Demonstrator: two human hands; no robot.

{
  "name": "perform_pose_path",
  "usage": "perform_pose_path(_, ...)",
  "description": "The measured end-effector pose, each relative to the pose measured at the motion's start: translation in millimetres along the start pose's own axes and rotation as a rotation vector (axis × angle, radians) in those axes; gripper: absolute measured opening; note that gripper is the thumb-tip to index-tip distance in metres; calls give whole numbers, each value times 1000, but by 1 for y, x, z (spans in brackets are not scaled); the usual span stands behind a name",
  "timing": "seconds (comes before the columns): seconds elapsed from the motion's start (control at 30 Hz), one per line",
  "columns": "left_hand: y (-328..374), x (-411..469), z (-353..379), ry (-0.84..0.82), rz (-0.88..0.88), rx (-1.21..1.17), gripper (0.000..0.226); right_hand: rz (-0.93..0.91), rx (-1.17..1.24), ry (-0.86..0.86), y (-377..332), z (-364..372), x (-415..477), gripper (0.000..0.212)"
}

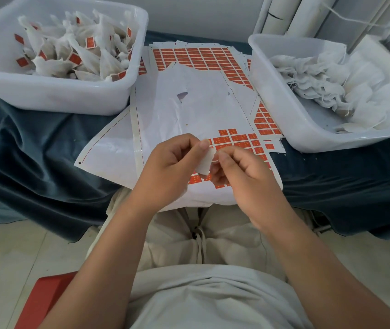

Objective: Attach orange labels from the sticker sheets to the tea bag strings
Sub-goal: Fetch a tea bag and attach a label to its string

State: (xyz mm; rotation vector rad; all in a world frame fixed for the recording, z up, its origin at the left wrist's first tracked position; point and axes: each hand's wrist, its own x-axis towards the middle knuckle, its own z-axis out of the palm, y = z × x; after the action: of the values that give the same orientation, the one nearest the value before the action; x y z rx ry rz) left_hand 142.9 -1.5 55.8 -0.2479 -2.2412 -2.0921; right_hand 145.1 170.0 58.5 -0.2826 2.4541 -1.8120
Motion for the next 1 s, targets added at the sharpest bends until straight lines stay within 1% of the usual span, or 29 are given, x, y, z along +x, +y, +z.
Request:
perform_pose_path(0.07,0,0,1,27,-42,-39,38,-8,14,36,0,2,0,26)
perform_pose_path(0.17,0,1,2,20,-106,-150,37,-21,33,90,-1,3,-1,26)
perform_pose_path(0.33,-1,2,3,-21,-168,-185,35,-23,-1,148,0,1,0,24)
perform_pose_path(0.43,-2,2,1,-57,-200,-125,29,-2,-38,171,0,-3,2,24)
perform_pose_path(0.53,-3,2,-1,-86,-212,-59,28,-3,-83,151,-2,-6,2,22)
perform_pose_path(0.67,-5,3,3,-22,-243,-10,32,-92,-203,131,-4,-6,0,17)
perform_pose_path(0.83,-8,3,6,2,-223,18,29,-52,-211,142,0,-8,2,15)
perform_pose_path(0.9,-9,4,9,49,-241,84,26,-110,-257,176,3,-7,2,16)
perform_pose_path(1.0,-14,6,14,106,-281,161,24,-357,-472,287,8,-4,3,14)
